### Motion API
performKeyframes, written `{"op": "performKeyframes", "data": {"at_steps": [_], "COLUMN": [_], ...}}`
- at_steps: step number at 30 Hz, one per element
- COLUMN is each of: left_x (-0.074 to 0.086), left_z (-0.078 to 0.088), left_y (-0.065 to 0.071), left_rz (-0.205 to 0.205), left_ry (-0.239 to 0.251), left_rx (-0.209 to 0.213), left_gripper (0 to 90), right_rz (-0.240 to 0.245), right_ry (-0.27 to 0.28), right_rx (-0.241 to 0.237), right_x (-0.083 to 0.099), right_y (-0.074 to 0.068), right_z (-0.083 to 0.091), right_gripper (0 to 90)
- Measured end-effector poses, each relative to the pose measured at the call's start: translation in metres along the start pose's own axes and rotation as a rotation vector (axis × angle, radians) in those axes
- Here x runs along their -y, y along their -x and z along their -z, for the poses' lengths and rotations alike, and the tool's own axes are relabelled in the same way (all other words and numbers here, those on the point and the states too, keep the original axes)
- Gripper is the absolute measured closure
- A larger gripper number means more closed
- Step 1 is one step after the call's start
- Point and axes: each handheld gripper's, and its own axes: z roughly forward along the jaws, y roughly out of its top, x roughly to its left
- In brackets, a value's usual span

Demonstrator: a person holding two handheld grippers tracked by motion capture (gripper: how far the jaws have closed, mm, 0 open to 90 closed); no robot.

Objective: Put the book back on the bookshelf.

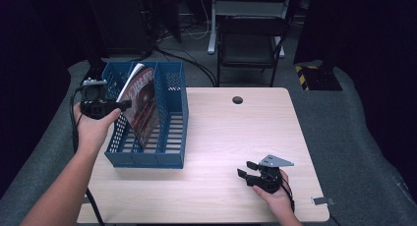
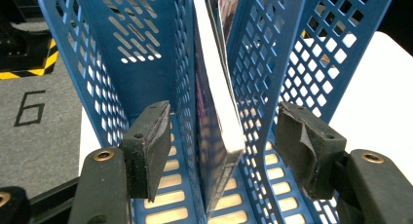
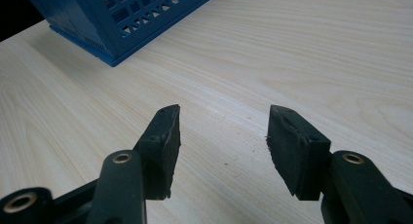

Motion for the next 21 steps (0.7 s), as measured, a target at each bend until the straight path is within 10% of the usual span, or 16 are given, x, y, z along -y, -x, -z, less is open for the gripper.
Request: {"op": "performKeyframes", "data": {"at_steps": [21], "left_x": [0.006], "left_z": [0.025], "left_y": [0.007], "left_rz": [-0.035], "left_ry": [-0.055], "left_rx": [0.046], "left_gripper": [38.1], "right_rz": [0.007], "right_ry": [-0.008], "right_rx": [-0.008], "right_x": [0.0], "right_y": [-0.002], "right_z": [0.0], "right_gripper": [45.3]}}
